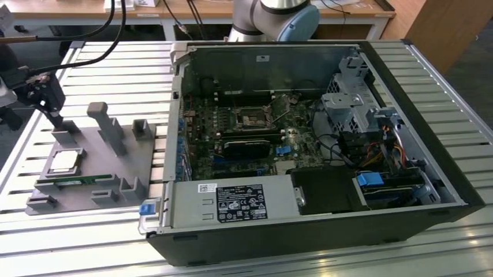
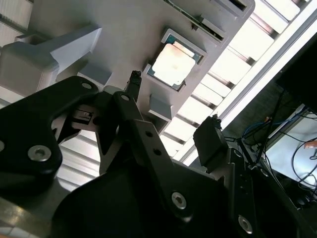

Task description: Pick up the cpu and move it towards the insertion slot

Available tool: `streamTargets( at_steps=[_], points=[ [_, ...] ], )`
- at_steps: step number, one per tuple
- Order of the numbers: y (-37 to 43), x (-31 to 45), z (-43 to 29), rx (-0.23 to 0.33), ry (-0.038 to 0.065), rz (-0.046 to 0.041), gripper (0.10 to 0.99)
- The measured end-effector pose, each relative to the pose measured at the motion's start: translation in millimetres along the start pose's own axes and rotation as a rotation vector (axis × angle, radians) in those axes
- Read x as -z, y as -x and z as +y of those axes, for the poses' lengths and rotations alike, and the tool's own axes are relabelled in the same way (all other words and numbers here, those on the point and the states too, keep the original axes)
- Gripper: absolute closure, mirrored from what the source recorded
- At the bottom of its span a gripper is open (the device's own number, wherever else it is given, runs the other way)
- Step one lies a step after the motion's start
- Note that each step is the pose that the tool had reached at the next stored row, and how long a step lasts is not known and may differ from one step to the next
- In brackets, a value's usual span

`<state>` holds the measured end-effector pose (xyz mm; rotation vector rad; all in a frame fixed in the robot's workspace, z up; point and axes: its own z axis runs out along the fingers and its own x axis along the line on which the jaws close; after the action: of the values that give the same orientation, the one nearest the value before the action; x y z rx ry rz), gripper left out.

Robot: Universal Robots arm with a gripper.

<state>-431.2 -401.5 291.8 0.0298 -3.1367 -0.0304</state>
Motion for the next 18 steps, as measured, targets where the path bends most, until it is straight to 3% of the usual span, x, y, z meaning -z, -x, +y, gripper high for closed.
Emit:
streamTargets(
  at_steps=[16, 17, 18],
  points=[
    [-2.9, -10.1, -0.8, 0.000, 0.000, 0.0001, 0.380],
    [-3.0, -11.0, -0.9, 0.000, 0.000, 0.0000, 0.318],
    [-3.1, -11.9, -1.0, 0.000, 0.000, -0.0002, 0.318]
  ],
)
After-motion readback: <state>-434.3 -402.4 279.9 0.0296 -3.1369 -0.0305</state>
